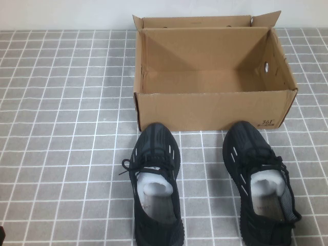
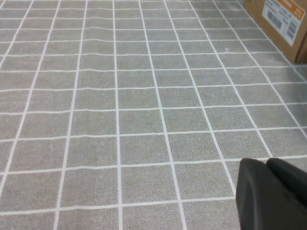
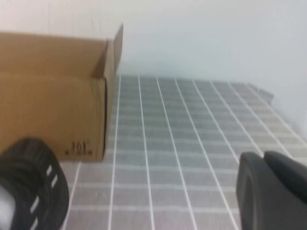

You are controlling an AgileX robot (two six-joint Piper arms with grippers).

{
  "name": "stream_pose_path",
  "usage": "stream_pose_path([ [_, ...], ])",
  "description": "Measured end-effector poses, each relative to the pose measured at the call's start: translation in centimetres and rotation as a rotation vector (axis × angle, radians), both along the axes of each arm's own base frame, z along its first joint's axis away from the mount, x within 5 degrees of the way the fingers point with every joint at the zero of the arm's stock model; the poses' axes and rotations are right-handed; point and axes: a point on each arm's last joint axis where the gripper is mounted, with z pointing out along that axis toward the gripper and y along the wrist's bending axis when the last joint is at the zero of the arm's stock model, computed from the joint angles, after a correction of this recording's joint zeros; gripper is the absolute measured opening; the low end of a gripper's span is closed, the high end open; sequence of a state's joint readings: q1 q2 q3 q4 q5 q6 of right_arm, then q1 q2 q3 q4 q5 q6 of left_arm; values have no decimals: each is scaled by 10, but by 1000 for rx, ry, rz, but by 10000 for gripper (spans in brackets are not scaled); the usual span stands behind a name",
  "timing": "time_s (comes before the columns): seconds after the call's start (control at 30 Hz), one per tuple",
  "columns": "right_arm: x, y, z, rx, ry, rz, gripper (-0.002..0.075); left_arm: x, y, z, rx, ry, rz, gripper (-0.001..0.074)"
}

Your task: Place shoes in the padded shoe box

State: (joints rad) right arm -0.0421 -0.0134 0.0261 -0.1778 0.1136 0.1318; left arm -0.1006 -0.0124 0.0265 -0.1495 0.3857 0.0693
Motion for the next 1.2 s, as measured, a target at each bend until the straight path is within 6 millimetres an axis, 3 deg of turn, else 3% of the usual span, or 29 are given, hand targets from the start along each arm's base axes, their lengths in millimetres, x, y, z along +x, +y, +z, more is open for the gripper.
stream_pose_path([
  [0.73, 0, 1, 9, 116, -109, 15, -8, 0, 0, 0, 2, 0, -1, -4],
  [1.2, -19, 5, 59, 193, -701, 116, -8, 0, 0, 0, 2, 0, -1, -4],
])
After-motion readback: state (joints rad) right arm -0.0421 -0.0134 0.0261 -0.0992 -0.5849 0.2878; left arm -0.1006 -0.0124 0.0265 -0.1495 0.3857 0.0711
